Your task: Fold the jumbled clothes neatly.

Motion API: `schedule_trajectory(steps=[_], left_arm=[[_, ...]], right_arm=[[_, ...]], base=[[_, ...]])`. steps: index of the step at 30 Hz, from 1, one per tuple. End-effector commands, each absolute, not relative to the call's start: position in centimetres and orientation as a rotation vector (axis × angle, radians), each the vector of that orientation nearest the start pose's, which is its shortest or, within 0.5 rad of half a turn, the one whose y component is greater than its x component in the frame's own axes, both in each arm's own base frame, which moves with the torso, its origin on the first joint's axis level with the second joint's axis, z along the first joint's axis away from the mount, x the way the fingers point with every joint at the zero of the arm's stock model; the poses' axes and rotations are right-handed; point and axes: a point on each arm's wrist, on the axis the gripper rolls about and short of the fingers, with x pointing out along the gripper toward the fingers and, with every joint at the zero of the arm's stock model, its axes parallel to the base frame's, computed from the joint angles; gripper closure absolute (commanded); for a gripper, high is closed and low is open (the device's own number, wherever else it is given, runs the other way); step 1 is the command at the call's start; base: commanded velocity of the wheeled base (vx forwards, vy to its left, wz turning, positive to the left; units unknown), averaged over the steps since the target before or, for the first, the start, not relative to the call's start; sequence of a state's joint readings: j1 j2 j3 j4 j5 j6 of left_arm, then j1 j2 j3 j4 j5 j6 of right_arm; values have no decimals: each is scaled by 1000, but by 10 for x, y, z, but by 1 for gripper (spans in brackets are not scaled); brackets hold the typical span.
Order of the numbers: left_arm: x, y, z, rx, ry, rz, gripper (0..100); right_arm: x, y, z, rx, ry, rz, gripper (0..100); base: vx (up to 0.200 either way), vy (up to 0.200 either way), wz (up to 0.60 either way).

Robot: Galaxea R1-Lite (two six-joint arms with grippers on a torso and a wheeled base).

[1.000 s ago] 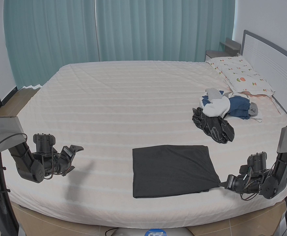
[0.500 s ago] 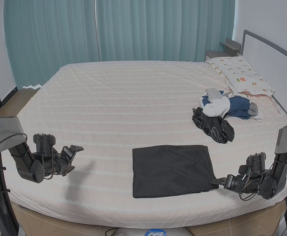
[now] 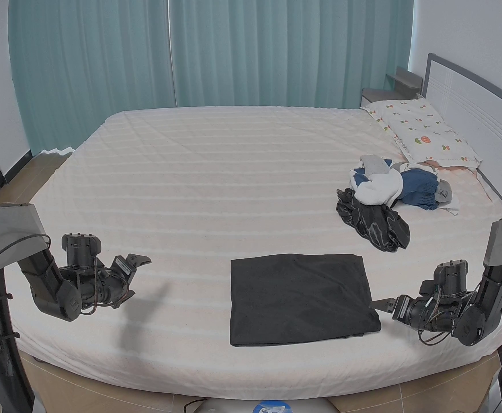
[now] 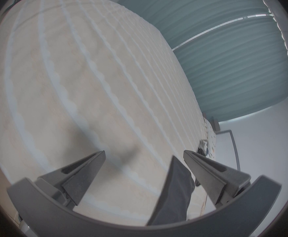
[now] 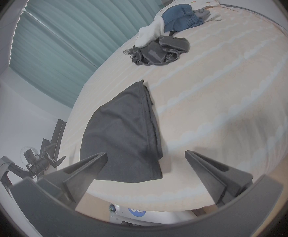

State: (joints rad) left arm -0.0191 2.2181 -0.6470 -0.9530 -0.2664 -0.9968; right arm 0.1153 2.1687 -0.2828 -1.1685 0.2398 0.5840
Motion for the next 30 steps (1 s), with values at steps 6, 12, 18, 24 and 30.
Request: schedule_trajectory(steps=[6, 12, 18, 24, 30], left_arm=[[339, -27, 6, -1019, 724, 15, 0], [337, -33, 6, -1011, 737, 0, 0], [335, -44, 5, -984, 745, -13, 0], [323, -68, -8, -806, 781, -23, 0], [322, -82, -31, -631, 826, -65, 0]], right_arm=[[264, 39, -7, 607, 788, 129, 0], [263, 47, -8, 630, 805, 140, 0], [264, 61, -5, 663, 793, 166, 0], [264, 71, -13, 642, 796, 151, 0], [265, 72, -18, 633, 759, 143, 0]], base=[[0, -200, 0], [0, -200, 0], [0, 0, 0], [0, 0, 0], [0, 0, 0]])
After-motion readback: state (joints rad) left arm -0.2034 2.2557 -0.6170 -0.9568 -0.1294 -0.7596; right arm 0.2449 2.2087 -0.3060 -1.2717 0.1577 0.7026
